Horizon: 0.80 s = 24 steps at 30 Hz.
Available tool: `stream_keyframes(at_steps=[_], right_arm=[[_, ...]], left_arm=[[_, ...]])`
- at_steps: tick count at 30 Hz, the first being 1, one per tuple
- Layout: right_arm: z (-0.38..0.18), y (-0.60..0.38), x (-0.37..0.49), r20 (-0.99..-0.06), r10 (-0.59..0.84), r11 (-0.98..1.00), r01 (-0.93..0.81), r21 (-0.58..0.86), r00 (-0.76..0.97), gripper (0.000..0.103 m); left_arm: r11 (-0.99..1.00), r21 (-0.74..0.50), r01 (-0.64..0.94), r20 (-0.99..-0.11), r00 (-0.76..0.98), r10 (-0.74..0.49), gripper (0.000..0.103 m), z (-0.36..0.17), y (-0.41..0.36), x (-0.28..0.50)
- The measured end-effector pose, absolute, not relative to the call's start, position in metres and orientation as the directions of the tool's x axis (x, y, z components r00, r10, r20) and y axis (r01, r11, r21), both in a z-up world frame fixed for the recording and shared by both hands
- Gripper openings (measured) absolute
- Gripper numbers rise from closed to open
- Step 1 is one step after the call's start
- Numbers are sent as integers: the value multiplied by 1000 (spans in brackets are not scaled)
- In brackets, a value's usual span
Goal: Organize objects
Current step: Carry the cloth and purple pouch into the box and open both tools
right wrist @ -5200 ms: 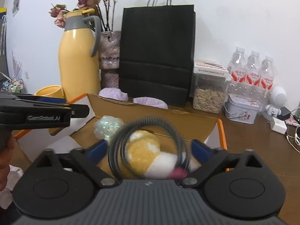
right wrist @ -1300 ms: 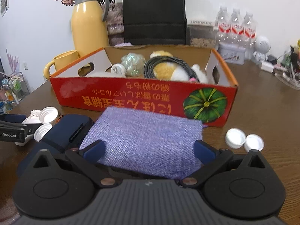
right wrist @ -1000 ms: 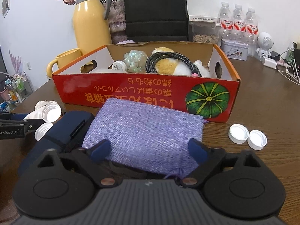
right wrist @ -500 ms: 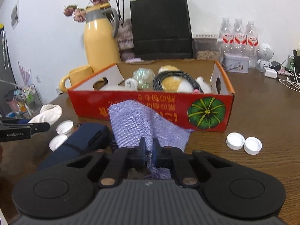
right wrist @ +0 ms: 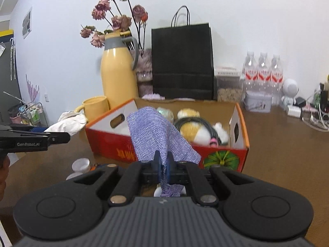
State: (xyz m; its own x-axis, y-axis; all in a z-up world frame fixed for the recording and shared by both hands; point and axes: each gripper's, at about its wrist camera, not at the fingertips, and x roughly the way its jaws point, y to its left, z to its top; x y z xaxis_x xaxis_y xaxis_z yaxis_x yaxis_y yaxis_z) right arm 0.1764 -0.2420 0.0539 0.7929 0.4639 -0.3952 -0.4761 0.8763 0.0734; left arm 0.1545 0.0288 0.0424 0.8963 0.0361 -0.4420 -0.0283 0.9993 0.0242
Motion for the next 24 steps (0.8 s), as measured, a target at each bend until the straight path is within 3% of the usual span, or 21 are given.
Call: stream_keyframes(at_steps=[10, 24], right_arm=[[77, -229, 205, -346, 447, 884, -466, 32, 825, 5], [73, -211, 278, -358, 414, 897, -441, 5, 837, 5]], left_arm=[[1000, 21, 17, -387, 922, -7, 39, 70, -10, 196], [1000, 9, -8, -436, 900, 11, 39, 64, -26, 284]])
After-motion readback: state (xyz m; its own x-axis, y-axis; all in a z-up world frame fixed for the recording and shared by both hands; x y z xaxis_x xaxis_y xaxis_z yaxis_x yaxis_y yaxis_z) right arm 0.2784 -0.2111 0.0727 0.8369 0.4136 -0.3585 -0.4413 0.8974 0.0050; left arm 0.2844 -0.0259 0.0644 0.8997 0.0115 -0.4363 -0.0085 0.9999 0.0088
